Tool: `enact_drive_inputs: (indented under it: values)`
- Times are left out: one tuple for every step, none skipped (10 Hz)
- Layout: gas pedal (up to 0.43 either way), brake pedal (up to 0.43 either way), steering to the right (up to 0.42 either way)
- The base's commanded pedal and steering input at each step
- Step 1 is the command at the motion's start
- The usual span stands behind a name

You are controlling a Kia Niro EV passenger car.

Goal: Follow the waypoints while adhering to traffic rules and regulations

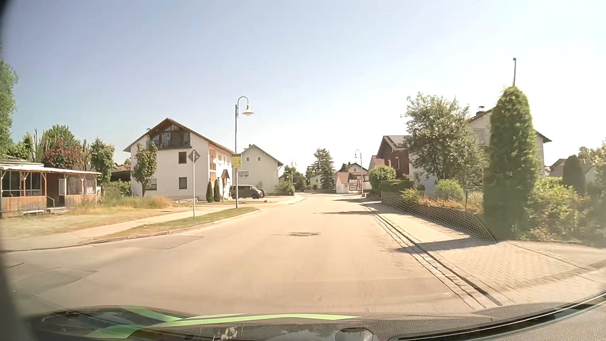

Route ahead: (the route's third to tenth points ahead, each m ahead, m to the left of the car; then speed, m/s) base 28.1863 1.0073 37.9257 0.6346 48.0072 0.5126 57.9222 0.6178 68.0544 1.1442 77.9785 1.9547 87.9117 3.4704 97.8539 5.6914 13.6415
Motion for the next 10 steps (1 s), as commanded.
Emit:
enact_drive_inputs:
  values:
    - [0.118, 0.000, 0.010]
    - [0.118, 0.000, 0.010]
    - [0.118, 0.000, 0.010]
    - [0.118, 0.000, 0.010]
    - [0.118, 0.000, 0.010]
    - [0.118, 0.000, 0.009]
    - [0.118, 0.000, 0.009]
    - [0.118, 0.000, 0.010]
    - [0.130, 0.000, 0.009]
    - [0.130, 0.000, 0.009]
